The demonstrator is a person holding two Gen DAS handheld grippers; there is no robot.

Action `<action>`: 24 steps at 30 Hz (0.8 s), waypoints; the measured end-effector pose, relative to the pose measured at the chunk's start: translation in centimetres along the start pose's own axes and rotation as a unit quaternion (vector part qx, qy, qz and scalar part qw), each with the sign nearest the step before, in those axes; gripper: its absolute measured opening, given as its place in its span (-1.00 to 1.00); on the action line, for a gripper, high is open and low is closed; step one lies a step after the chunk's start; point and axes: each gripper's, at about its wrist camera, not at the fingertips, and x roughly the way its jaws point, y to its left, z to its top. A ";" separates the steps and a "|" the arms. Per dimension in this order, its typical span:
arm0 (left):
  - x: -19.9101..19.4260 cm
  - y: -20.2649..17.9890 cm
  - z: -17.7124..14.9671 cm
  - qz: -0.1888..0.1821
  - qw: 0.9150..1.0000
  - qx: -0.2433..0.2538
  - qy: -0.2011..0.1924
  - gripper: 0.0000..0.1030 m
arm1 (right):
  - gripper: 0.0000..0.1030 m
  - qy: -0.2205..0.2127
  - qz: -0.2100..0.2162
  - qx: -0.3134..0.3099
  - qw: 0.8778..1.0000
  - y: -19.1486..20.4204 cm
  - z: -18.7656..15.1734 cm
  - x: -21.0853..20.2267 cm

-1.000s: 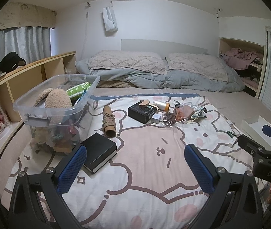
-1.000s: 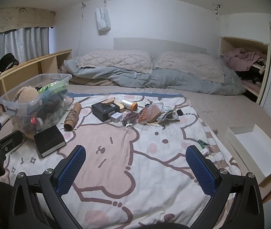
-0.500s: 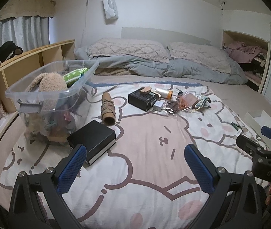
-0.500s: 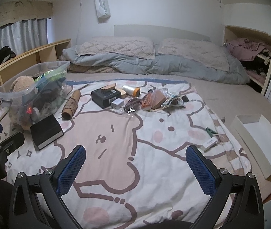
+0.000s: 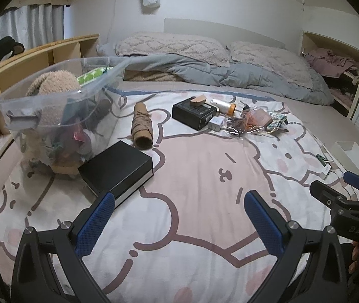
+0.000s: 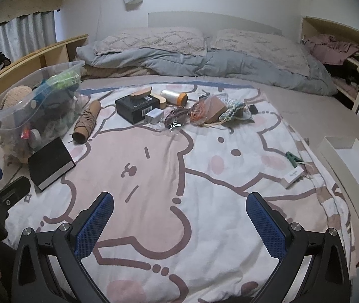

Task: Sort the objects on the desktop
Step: 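Move both tools over the bed toward the bagged cords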

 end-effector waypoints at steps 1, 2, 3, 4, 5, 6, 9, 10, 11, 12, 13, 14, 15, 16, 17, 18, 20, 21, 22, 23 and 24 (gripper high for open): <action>0.4 0.1 0.0 0.000 1.000 -0.002 0.003 1.00 | 1.00 0.003 0.001 0.001 1.000 0.1 0.0 0.4; 0.7 0.1 0.0 0.000 1.000 -0.003 0.004 1.00 | 1.00 0.006 0.001 0.002 1.000 0.1 0.0 0.5; 1.2 0.1 0.0 -0.001 1.000 -0.005 0.008 1.00 | 1.00 0.009 0.002 0.003 1.000 0.1 0.0 0.9; 1.5 0.1 -0.1 -0.001 1.000 -0.005 0.009 1.00 | 1.00 0.011 0.002 0.004 1.000 0.1 0.0 1.1; 1.9 0.1 -0.1 -0.001 1.000 -0.005 0.011 1.00 | 1.00 0.014 0.002 0.005 1.000 0.1 0.1 1.5; 2.4 0.1 0.0 0.000 1.000 -0.005 0.014 1.00 | 1.00 0.017 0.002 0.005 1.000 0.1 0.1 1.8; 3.5 0.1 0.0 0.002 1.000 -0.005 0.017 1.00 | 1.00 0.021 -0.002 0.009 1.000 0.0 0.4 2.8; 3.9 0.1 0.1 0.002 1.000 -0.005 0.017 1.00 | 1.00 0.020 -0.005 0.012 1.000 -0.1 0.5 3.0; 4.3 0.1 0.2 0.002 1.000 -0.004 0.017 1.00 | 1.00 0.017 -0.007 0.018 1.000 -0.3 0.6 3.3; 4.8 0.1 0.3 0.003 1.000 -0.004 0.016 1.00 | 1.00 0.016 -0.006 0.023 1.000 -0.5 0.8 3.5; 5.1 0.2 0.4 0.003 1.000 -0.004 0.014 1.00 | 1.00 0.015 -0.004 0.027 1.000 -0.6 0.9 3.8; 5.5 0.2 0.5 0.004 1.000 -0.004 0.012 1.00 | 1.00 0.015 -0.003 0.030 0.999 -0.7 1.1 4.1; 6.0 0.3 0.6 0.003 1.000 -0.004 0.011 1.00 | 1.00 0.014 -0.004 0.031 0.999 -0.9 1.2 4.4; 6.4 0.3 0.7 0.002 1.000 -0.003 0.009 1.00 | 1.00 0.012 -0.005 0.031 0.999 -0.9 1.4 4.8; 6.8 0.4 0.8 0.000 1.000 0.001 0.005 1.00 | 1.00 0.010 -0.006 0.030 0.999 -1.0 1.5 5.0; 7.3 0.4 0.9 -0.001 1.000 0.003 0.002 1.00 | 1.00 0.006 -0.008 0.030 0.999 -1.2 1.5 5.4; 8.3 0.6 1.1 0.004 1.000 0.005 0.000 1.00 | 1.00 -0.001 -0.005 0.032 0.999 -1.4 1.6 6.0; 8.8 0.7 1.2 0.004 1.000 0.004 0.001 1.00 | 1.00 -0.006 -0.001 0.033 0.999 -1.5 1.7 6.3; 9.2 0.9 1.3 0.003 1.000 0.002 0.001 1.00 | 1.00 -0.010 0.002 0.034 0.999 -1.6 1.8 6.5; 9.6 1.1 1.4 0.004 1.000 -0.001 0.002 1.00 | 1.00 -0.011 0.005 0.035 0.999 -1.8 1.9 6.9; 9.9 1.2 1.5 0.003 1.000 -0.004 0.002 1.00 | 1.00 -0.010 0.010 0.038 0.999 -1.8 2.0 7.2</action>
